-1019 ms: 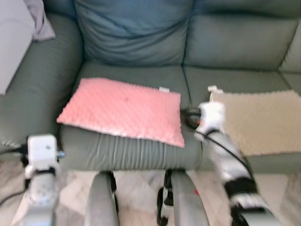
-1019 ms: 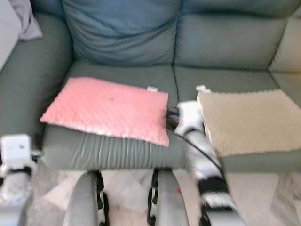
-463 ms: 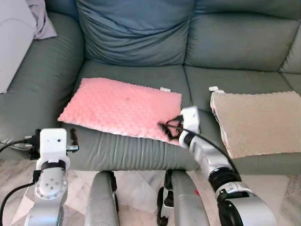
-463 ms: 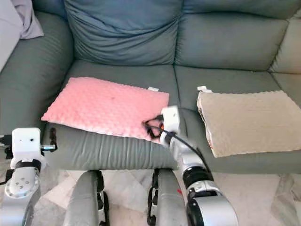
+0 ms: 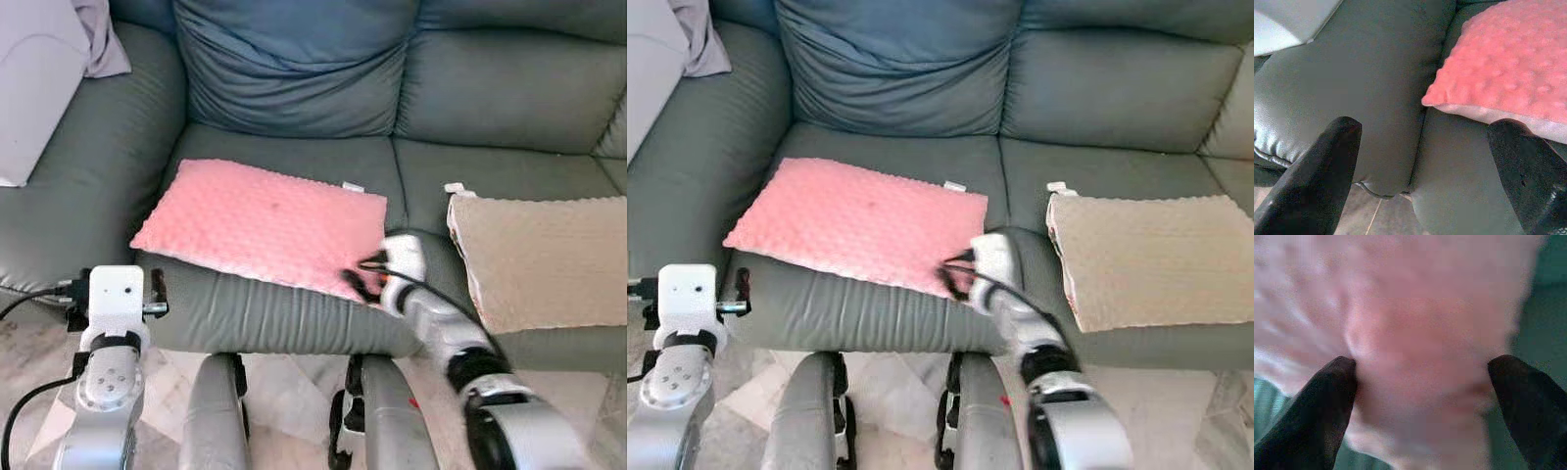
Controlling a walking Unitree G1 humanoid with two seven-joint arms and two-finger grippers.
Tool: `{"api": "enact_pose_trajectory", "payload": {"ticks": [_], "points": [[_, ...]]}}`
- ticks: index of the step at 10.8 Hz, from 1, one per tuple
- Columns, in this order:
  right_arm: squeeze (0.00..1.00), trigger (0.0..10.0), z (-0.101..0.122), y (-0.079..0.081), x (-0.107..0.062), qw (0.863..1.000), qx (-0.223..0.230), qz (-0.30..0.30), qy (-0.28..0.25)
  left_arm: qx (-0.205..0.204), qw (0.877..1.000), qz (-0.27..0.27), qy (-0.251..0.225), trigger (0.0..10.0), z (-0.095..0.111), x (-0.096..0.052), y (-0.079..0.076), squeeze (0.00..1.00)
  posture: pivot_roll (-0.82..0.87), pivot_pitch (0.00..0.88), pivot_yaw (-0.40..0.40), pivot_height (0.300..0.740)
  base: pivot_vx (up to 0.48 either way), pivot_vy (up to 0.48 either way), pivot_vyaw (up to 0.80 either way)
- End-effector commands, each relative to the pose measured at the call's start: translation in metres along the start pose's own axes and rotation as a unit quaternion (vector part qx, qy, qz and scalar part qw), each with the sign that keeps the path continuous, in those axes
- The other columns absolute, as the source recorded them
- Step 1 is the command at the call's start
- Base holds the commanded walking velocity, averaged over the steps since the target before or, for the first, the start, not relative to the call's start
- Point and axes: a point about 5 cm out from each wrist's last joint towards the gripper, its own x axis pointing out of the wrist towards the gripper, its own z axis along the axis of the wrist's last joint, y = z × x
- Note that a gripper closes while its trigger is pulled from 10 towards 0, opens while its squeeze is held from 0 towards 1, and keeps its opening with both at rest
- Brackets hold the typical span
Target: Move the pillow to the sofa
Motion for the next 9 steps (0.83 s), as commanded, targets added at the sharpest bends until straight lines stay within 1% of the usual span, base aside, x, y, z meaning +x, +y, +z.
{"api": "enact_pose_trajectory", "payload": {"ticks": [1, 2, 3, 5, 7, 8, 9], "points": [[1.00, 10.0, -0.010, -0.010, -0.004, 0.999, 0.010, -0.024, 0.022, 0.001, 1.000, -0.007, 0.008, 10.0, -0.001, -0.002, -0.002, 0.92, 0.11, 0.242, -0.046, 0.632, 0.000, 0.000, 0.00], [1.00, 10.0, -0.013, -0.021, -0.009, 0.998, 0.010, -0.052, 0.028, -0.001, 1.000, -0.008, 0.013, 10.0, -0.002, -0.001, -0.002, 0.90, 0.11, 0.240, -0.045, 0.632, 0.000, 0.000, 0.00], [1.00, 10.0, -0.013, -0.025, -0.010, 0.998, 0.018, -0.058, 0.027, -0.001, 1.000, -0.008, 0.015, 10.0, -0.002, -0.001, -0.002, 0.87, 0.11, 0.239, -0.045, 0.632, 0.000, 0.000, 0.00], [1.00, 10.0, -0.009, -0.033, -0.011, 0.996, 0.012, -0.081, 0.027, -0.002, 1.000, -0.007, 0.017, 10.0, -0.002, 0.001, -0.003, 0.81, 0.12, 0.234, -0.045, 0.632, 0.000, 0.000, 0.00], [1.00, 10.0, -0.005, -0.036, -0.011, 0.996, 0.010, -0.089, 0.024, 0.002, 1.000, -0.003, 0.017, 10.0, -0.002, 0.004, -0.001, 0.72, 0.12, 0.226, -0.045, 0.632, 0.000, 0.000, 0.00], [1.00, 10.0, -0.006, -0.038, -0.012, 0.994, 0.003, -0.104, 0.028, 0.001, 1.000, -0.003, 0.014, 10.0, 0.000, 0.005, -0.002, 0.62, 0.12, 0.222, -0.046, 0.632, 0.000, 0.000, 0.00], [1.00, 10.0, -0.005, -0.036, -0.011, 0.995, 0.010, -0.098, 0.023, 0.000, 1.000, -0.003, 0.014, 10.0, 0.000, 0.006, -0.002, 0.57, 0.12, 0.218, -0.046, 0.632, 0.000, 0.000, 0.00]]}}
